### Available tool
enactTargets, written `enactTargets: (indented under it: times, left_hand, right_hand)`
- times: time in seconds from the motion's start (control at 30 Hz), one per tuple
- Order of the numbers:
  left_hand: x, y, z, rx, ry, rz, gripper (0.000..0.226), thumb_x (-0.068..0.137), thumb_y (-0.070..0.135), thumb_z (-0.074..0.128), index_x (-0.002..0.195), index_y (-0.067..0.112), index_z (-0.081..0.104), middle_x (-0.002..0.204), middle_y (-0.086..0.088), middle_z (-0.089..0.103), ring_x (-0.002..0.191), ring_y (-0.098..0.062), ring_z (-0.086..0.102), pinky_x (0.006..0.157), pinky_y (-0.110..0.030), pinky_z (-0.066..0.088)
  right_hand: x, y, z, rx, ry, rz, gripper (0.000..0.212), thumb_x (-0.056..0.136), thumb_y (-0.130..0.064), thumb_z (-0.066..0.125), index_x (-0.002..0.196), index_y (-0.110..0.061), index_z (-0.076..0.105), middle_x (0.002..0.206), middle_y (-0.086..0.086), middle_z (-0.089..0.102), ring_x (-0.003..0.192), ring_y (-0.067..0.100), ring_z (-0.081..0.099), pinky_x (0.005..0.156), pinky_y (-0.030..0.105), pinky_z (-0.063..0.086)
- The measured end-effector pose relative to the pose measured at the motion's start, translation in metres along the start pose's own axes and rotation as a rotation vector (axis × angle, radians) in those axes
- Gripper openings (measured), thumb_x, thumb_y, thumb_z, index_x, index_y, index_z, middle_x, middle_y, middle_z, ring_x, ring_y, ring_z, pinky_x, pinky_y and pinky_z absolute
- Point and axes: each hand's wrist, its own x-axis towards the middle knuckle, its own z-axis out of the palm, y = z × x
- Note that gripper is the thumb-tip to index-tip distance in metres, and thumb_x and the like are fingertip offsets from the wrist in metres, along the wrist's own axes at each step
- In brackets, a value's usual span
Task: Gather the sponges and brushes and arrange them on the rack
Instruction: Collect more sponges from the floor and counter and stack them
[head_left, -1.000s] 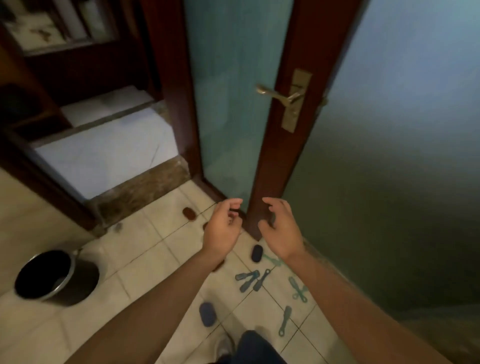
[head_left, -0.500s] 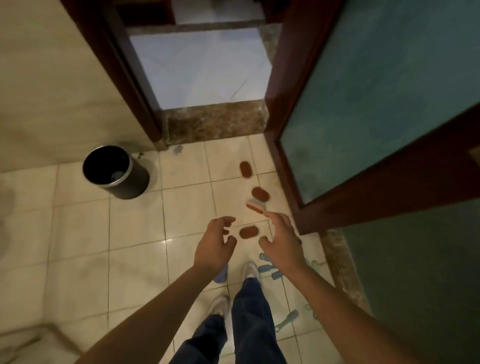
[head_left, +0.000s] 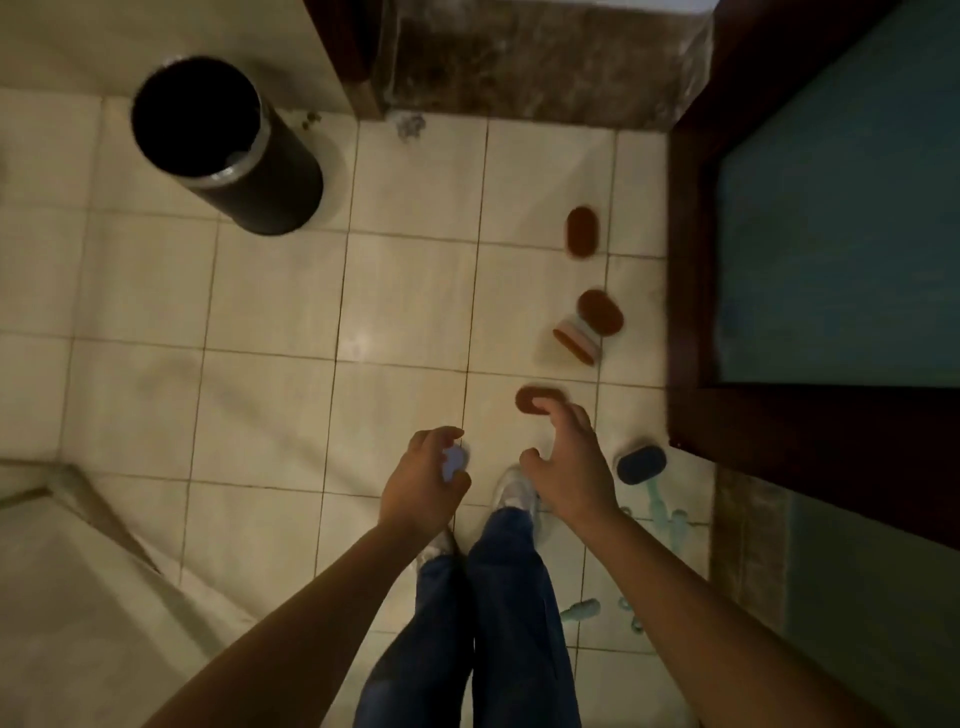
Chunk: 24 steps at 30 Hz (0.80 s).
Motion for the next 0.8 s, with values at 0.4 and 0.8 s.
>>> enactTargets:
  times: [0.4,0.8]
  left_hand:
    - [0.131,-0.167,0.128,-0.048,-0.053,-0.208,0.061,0.082,0.019,0.069,0.137,0.022,0.041,0.135,-0.001,0.044,0.111,-0.019,0.056,0.09,-0.035,0.052]
    - [0.191,-0.269,0.214,0.239,-0.076,-0.048,0.093,0.073,0.032,0.077,0.147,0.025,0.022,0.145,0.0,0.029,0.127,-0.024,0.039,0.093,-0.035,0.05]
  right_hand:
    - [0.117,0.126,0.201,-0.126,-0.2,0.036,0.055,0.091,-0.006,0.049,0.142,-0.027,0.039,0.148,-0.004,0.037,0.132,0.018,0.043,0.098,0.035,0.045]
    - [0.174,0.192,0.31,0.06,-0.349,0.154,0.043,0.097,-0.008,0.044,0.138,-0.02,0.045,0.141,0.003,0.046,0.121,0.024,0.051,0.1,0.039,0.046]
